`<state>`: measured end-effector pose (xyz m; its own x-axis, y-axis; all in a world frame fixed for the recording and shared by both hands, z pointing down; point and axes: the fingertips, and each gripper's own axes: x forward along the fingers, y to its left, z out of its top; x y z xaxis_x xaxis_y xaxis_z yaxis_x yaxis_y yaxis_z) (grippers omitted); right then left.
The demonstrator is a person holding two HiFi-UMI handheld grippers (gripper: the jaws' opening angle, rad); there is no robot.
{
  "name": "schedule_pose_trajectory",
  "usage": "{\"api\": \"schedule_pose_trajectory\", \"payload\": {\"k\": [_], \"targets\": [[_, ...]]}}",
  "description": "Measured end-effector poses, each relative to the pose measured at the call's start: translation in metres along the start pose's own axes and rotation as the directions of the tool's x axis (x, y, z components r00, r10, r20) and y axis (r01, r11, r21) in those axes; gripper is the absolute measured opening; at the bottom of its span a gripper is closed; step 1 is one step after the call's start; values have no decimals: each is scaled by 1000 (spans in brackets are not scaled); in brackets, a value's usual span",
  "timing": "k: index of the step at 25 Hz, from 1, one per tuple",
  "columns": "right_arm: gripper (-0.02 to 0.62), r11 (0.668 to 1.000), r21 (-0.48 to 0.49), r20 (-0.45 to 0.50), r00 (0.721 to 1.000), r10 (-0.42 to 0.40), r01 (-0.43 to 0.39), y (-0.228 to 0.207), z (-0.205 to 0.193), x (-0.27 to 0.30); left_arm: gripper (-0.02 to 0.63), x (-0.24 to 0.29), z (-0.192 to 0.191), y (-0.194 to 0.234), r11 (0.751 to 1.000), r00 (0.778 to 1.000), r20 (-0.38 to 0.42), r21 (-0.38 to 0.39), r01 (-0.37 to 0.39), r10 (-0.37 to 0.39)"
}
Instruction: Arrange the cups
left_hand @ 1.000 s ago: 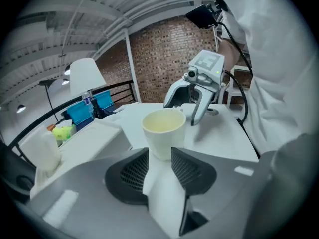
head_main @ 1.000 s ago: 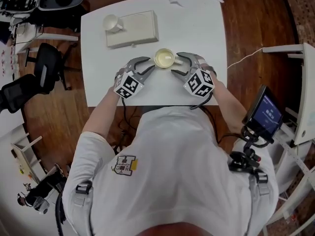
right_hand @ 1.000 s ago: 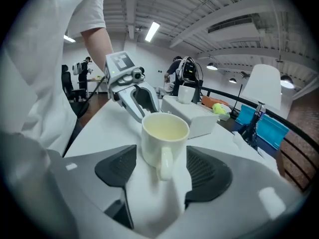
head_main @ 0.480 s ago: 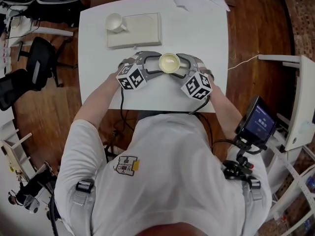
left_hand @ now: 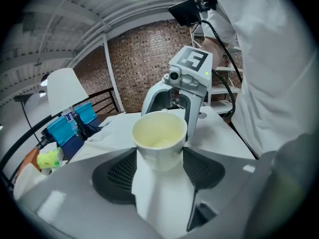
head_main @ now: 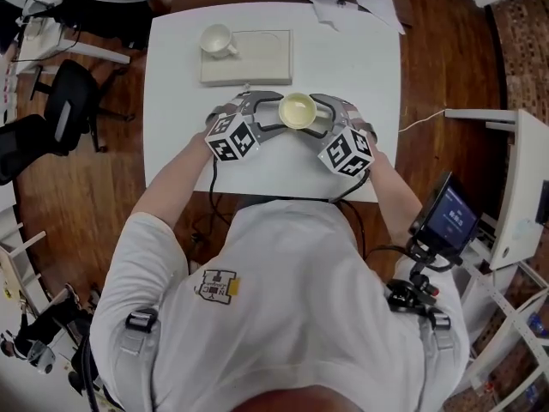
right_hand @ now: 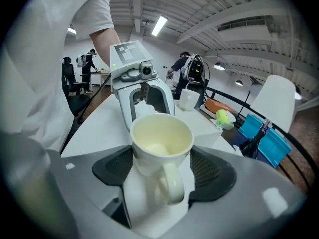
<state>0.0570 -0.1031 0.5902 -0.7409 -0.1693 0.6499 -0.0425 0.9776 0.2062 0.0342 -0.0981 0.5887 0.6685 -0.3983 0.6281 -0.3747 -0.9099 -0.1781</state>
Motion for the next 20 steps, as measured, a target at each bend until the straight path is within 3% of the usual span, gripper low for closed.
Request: {"api": "schedule_pose_trajectory", "payload": {"k": [8, 20], "targets": [[360, 998, -59, 41, 999, 14, -11, -49, 64, 2, 293, -47, 18, 61, 998, 998, -3, -1, -67, 67], [360, 974, -172, 28, 987, 156, -149, -114, 93, 39, 290, -58, 6, 135, 970, 981, -60, -149, -190, 183]]}}
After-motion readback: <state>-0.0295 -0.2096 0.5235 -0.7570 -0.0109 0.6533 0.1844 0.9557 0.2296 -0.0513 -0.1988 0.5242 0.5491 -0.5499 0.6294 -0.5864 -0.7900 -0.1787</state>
